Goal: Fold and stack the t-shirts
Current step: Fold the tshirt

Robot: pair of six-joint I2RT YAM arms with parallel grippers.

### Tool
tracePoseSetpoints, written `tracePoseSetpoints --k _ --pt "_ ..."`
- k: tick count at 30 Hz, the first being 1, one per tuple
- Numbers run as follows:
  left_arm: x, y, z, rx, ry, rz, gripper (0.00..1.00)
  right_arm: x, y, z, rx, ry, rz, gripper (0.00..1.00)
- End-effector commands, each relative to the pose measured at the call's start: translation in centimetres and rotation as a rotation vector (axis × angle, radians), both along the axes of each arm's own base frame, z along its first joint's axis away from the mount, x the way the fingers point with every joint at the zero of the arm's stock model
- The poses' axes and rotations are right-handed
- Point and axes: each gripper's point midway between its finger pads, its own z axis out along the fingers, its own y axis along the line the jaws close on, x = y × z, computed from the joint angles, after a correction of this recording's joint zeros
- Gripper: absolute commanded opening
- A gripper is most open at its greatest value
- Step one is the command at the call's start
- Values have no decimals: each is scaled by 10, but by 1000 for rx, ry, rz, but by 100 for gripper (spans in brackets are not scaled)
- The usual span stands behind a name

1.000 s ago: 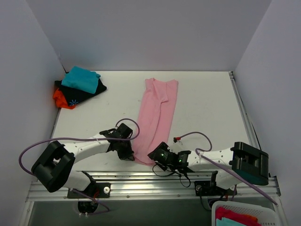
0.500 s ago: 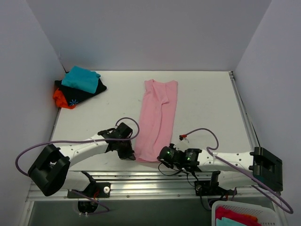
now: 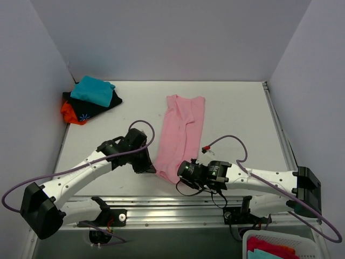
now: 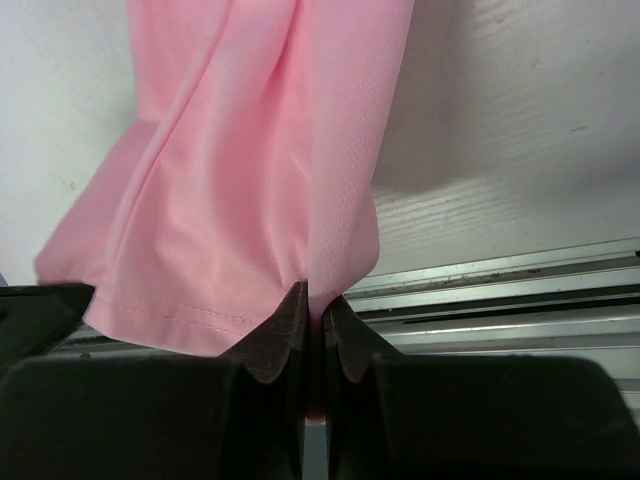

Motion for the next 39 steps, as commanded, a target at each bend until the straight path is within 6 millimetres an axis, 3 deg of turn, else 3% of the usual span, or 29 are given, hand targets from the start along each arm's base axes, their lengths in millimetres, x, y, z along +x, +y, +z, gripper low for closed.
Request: tracePoseSetpoints --k 1,2,4,9,13,21,28,29,30,31,32,33,34,35,36,37,38,39 --pt "15 0 39 -10 -56 2 2 13 -29 20 -161 -54 -17 0" --pt "21 -3 40 -8 -51 2 2 21 -25 32 -143 -67 -25 0" --pt "36 -12 54 -29 -85 -10 2 37 -32 38 -162 -64 -37 0" --pt "70 -23 55 -9 -92 -16 2 73 -44 46 -197 -65 -49 0" --pt "102 -26 67 -25 -121 -4 2 100 -57 44 -241 -47 -59 0" --pt "152 -38 63 -24 -128 8 2 143 -72 33 -269 -20 -55 0" --pt "202 -59 40 -8 -126 -4 2 186 -80 15 -274 18 -39 0" --pt "211 -62 22 11 -100 -6 2 193 -83 1 -304 48 -24 7" --pt "221 -65 15 10 -112 -18 3 207 -83 8 -307 35 -34 35" --pt "238 -66 21 -11 -133 -11 14 217 -87 7 -321 43 -46 60" --pt "250 -68 -1 6 -104 -12 73 233 -102 -8 -367 82 -66 99" --pt "258 -66 -7 19 -92 -16 98 256 -104 14 -369 51 -89 100" --pt "283 -67 19 10 -165 -5 94 272 -109 20 -387 44 -102 100" --pt "299 -59 6 28 -140 22 94 289 -119 12 -420 67 -111 100" --pt "305 -53 12 34 -130 36 94 297 -127 22 -463 66 -99 100" --pt "316 -50 23 19 -155 51 94 323 -124 54 -444 -11 -116 100" --pt "336 -43 50 -11 -224 81 94 331 -126 56 -456 -11 -115 100" --pt "343 -39 62 -24 -251 95 94 333 -134 64 -471 -15 -121 100"
